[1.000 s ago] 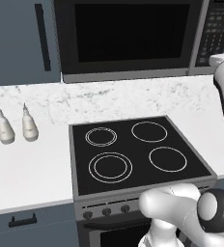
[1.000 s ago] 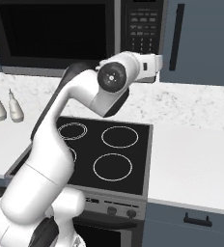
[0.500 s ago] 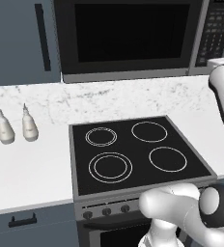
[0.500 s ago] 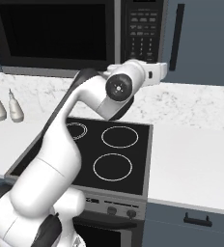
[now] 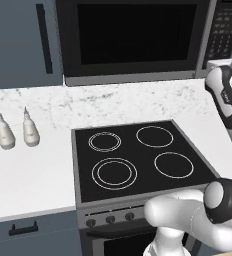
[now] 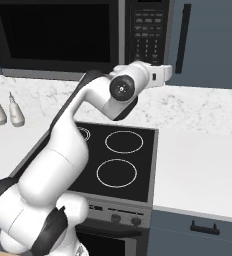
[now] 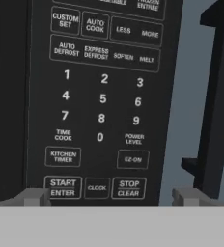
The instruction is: Open the microwave, place the bowl with waffle inside the microwave, then close the microwave door and turn it on.
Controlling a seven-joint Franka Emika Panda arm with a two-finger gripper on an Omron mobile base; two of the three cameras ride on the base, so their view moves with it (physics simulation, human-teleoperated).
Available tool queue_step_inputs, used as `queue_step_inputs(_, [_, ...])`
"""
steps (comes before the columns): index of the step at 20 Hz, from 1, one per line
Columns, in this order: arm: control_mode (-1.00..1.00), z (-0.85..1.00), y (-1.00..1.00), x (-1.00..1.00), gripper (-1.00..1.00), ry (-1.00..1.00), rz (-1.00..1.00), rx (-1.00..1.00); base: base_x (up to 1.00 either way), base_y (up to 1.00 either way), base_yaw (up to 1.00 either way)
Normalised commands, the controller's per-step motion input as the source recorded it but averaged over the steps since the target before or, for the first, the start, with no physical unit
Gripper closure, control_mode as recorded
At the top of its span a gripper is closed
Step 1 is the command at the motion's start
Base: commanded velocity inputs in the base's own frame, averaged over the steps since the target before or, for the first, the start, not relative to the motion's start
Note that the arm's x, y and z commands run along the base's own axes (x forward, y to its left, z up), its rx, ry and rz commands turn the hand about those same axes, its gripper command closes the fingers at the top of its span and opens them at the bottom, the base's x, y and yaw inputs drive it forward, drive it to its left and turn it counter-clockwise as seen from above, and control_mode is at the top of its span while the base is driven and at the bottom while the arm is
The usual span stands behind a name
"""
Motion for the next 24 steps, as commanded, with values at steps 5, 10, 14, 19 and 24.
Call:
queue_step_inputs(5, [-1.0,-0.24,-0.13,0.2,-1.0,0.0,0.0,0.01,0.0,0.0,0.0])
queue_step_inputs(10, [-1.0,-0.21,-0.09,0.2,-1.0,0.0,0.0,0.0,0.0,0.0,0.0])
queue_step_inputs(14, [-1.0,-0.04,-0.01,0.27,-1.0,0.0,-0.01,0.0,0.0,0.0,0.0])
queue_step_inputs(19, [-1.0,0.0,0.0,0.17,-1.0,0.0,-0.04,0.0,0.0,0.0,0.0])
queue_step_inputs(24, [-1.0,0.0,0.0,0.16,-1.0,0.0,-0.05,0.0,0.0,0.0,0.0])
